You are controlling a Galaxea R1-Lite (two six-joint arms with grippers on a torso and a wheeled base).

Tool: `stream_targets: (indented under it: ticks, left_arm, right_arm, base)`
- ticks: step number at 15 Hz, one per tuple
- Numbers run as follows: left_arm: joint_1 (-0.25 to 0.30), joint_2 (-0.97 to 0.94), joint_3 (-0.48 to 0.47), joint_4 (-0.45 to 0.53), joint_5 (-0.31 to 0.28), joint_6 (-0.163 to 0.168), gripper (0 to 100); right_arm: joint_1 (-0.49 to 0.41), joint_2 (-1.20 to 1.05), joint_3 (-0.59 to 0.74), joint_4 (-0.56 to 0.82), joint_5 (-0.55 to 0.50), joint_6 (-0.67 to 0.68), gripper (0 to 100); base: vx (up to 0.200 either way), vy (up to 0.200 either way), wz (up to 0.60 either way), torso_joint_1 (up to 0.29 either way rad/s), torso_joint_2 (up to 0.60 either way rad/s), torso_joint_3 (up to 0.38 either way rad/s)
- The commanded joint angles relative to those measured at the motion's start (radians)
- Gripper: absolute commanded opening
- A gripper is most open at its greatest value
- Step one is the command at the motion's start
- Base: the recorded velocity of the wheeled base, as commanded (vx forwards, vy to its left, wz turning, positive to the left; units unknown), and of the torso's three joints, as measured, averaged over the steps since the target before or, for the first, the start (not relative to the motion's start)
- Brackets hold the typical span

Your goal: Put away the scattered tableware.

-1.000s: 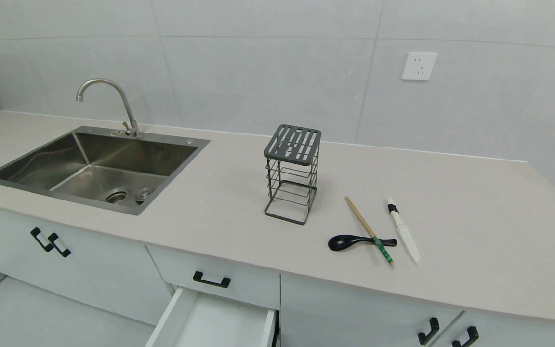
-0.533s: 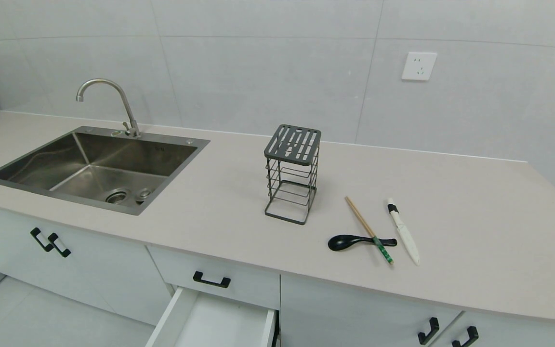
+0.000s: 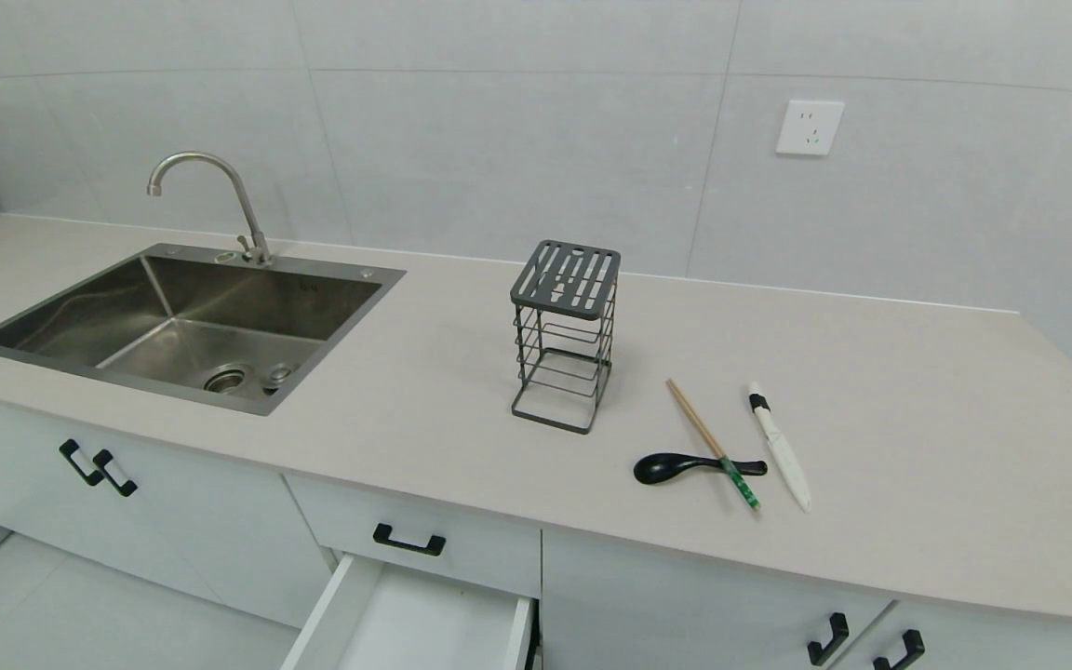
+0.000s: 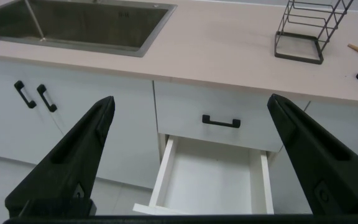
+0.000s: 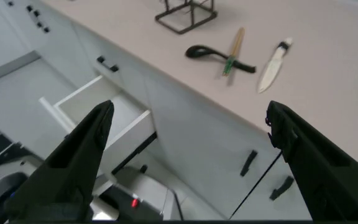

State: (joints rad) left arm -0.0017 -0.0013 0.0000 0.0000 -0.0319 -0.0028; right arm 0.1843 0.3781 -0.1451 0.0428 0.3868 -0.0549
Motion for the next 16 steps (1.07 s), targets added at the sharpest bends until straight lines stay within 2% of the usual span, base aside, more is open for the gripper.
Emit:
stream_targets:
  ticks: [1,4,8,16]
  left_arm:
    - [0.000,0.001,0.000,0.000,0.000,0.000,100]
    - [0.000,0.001,0.000,0.000,0.000,0.000,100]
    - [0.000,0.001,0.000,0.000,0.000,0.000,100]
    - [0.000,0.001,0.000,0.000,0.000,0.000,100]
  right_arm:
    - [0.037,0.174,-0.050,0.000,0.003,-0.005,100]
    - [0.020,0.369,-0.083,-0.029,-0.002,-0.005,100]
    - [0.018,0.550,-0.105,-0.161,-0.046,-0.010,100]
    - [0.026,0.659,-0.126,-0.172,-0.052,-0.085,100]
  base:
    - [0.000,0.000,0.00,0.000,0.00,0.000]
    - [0.000,0.000,0.00,0.000,0.00,0.000]
    - [0.000,0.000,0.00,0.000,0.00,0.000]
    - [0.000,0.000,0.00,0.000,0.00,0.000]
